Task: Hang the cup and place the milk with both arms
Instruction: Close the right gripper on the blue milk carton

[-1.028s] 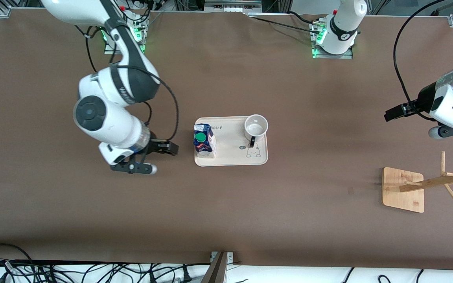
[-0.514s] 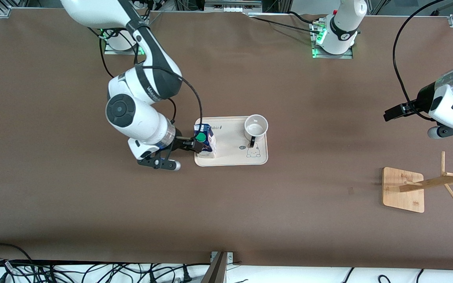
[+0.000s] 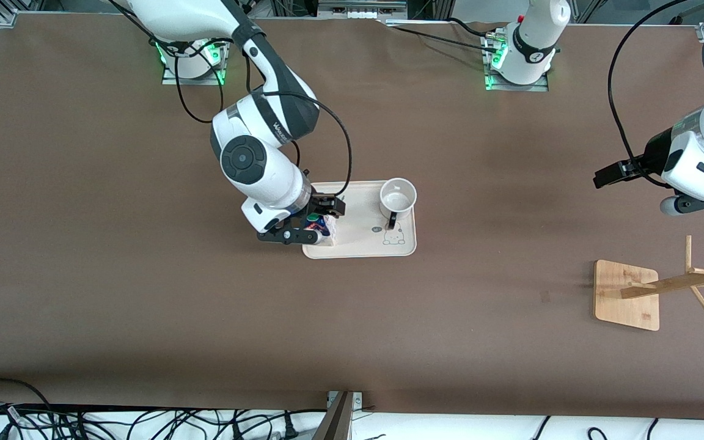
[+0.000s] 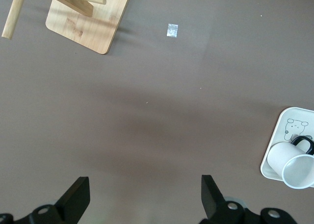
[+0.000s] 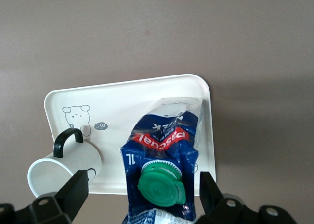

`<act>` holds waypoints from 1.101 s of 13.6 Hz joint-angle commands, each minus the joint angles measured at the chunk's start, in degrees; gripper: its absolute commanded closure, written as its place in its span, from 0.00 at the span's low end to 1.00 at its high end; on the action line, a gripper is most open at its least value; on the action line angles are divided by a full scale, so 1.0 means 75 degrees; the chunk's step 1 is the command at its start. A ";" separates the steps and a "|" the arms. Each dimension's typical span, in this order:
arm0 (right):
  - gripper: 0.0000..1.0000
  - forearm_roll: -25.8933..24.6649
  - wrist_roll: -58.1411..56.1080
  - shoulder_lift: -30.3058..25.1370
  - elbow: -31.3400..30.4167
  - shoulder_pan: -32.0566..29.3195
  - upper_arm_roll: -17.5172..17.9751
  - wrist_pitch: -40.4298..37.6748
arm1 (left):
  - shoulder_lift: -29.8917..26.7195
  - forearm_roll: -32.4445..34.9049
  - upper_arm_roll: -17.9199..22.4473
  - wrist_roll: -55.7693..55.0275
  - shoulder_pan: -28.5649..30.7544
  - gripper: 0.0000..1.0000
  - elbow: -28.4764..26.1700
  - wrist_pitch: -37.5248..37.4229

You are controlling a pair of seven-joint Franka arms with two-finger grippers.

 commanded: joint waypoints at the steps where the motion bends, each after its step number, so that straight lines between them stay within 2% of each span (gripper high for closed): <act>1: 0.00 0.0024 -0.0113 -0.0028 -0.0115 0.0023 -0.0067 -0.0015 | 0.0086 0.0136 -0.0033 -0.0079 -0.0026 0.00 0.0184 -0.0098; 3: 0.00 0.0024 -0.0545 -0.0028 -0.0185 0.0011 -0.0078 -0.0190 | 0.0086 0.0136 -0.0021 -0.0090 -0.0026 0.00 0.0184 -0.0098; 11: 0.00 0.0024 -0.0606 -0.0040 -0.0314 -0.0013 -0.0079 -0.0683 | 0.0180 0.0148 -0.0045 -0.0137 -0.0026 0.00 0.0196 -0.0063; 12: 0.08 0.0036 -0.0606 -0.0052 -0.0314 -0.0013 -0.0079 -0.0683 | 0.0180 0.0148 -0.0045 -0.0137 -0.0026 0.00 0.0196 -0.0063; 14: 0.49 0.0036 -0.0594 -0.0052 -0.0314 -0.0024 -0.0079 -0.0683 | 0.0180 0.0148 -0.0045 -0.0137 -0.0038 0.00 0.0196 -0.0063; 15: 0.64 0.0036 -0.0594 -0.0052 -0.0303 -0.0024 -0.0079 -0.0683 | 0.0180 0.0148 -0.0045 -0.0137 -0.0038 0.00 0.0196 -0.0063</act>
